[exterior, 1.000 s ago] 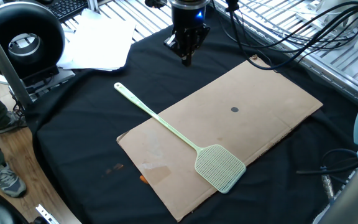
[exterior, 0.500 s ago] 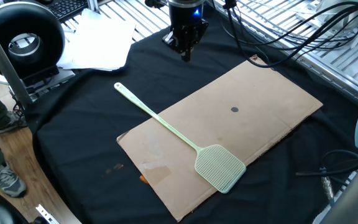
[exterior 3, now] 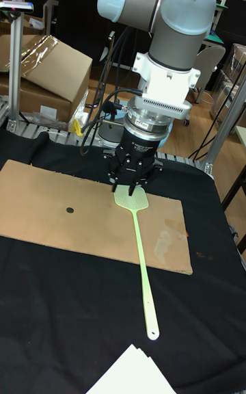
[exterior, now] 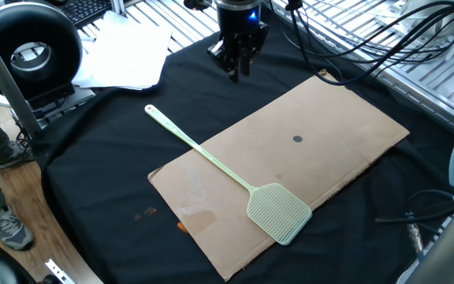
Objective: Swat with a flyswatter
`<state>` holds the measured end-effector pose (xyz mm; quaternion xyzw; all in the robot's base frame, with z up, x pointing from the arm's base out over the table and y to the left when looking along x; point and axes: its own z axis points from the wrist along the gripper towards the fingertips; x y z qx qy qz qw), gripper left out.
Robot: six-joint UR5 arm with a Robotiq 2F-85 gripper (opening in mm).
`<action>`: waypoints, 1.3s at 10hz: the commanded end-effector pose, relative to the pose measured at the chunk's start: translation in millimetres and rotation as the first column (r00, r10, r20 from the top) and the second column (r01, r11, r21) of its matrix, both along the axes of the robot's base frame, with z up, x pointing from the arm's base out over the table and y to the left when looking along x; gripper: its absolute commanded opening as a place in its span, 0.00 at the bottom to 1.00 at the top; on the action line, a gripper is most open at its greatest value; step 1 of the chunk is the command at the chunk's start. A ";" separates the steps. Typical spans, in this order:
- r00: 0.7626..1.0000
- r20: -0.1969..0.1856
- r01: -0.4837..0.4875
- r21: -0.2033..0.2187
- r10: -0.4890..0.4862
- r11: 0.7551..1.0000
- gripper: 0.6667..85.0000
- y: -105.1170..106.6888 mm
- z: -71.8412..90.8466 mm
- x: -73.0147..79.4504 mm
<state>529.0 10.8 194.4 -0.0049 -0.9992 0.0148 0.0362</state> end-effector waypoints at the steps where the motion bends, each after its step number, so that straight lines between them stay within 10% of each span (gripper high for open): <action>1: 1.000 -0.009 0.016 0.015 -0.016 1.000 0.48 4.0 0.3 -2.7; 8: 0.999 0.011 0.052 0.032 -0.052 0.998 0.38 10.2 -4.3 2.0; 10: 0.991 0.026 0.129 0.036 -0.130 0.991 0.06 16.1 -2.3 9.1; 13: 0.981 0.003 0.196 0.032 -0.196 0.980 0.02 28.6 8.0 11.6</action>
